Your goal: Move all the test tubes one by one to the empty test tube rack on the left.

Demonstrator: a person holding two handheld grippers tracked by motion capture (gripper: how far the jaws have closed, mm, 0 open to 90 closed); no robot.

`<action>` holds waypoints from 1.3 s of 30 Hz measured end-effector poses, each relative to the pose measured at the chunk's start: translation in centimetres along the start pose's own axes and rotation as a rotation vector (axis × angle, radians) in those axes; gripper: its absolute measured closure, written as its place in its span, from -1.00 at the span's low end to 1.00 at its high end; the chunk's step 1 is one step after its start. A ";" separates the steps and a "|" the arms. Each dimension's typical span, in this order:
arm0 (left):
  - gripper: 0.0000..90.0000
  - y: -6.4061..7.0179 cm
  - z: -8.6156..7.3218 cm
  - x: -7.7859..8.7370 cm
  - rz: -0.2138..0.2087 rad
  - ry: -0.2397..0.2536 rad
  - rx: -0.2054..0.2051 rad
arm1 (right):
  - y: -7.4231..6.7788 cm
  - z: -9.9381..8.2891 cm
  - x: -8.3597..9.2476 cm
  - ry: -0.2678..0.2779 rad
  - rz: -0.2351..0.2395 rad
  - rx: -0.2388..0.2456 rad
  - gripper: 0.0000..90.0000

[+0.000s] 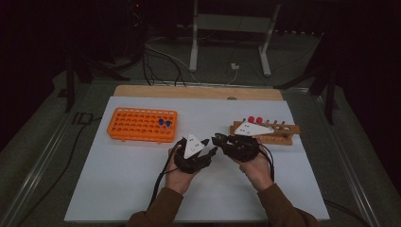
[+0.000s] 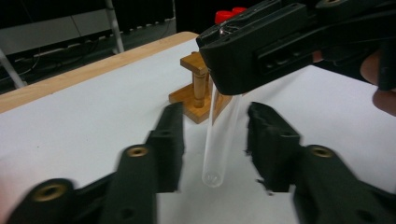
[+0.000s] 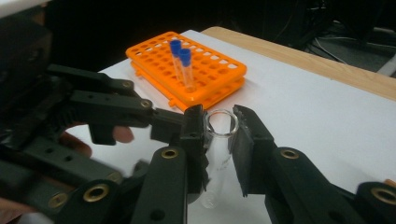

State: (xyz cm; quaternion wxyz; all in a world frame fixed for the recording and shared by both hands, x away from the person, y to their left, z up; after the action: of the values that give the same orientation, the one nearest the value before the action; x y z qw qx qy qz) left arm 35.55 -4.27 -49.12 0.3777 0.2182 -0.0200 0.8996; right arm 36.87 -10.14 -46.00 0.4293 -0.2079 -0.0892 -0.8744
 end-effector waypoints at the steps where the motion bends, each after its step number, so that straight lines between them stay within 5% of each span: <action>1: 0.42 0.0 0.0 0.0 -0.005 -0.002 0.001 | -0.1 0.0 0.0 -0.001 0.003 0.000 0.69; 20: 0.68 0.5 0.1 -0.2 -0.054 0.003 0.002 | -0.8 0.0 -0.3 -0.007 0.025 0.012 0.68; 32: 0.68 -1.1 0.1 0.3 -0.012 0.003 0.017 | 0.8 0.1 1.2 0.041 -0.012 -0.017 -0.46; 39: 0.68 -2.8 0.2 1.3 0.018 0.018 0.037 | 2.8 -2.4 2.3 0.010 -0.093 -0.027 -0.77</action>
State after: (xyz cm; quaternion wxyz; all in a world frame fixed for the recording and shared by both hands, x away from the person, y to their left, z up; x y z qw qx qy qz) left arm 36.77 -1.44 -48.76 0.3656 0.2168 -0.0019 0.9052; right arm 37.13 -14.33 -47.21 0.3859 -0.2049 -0.0848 -0.8955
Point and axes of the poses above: each handheld gripper's, and its own axes: x roughly backward along the jaws, z roughly out of its top, y roughly to its right, the point moved 10 cm from there along -x, roughly forward along the jaws, and after that the axes turned 7 degrees about x, right-handed, at the moved point
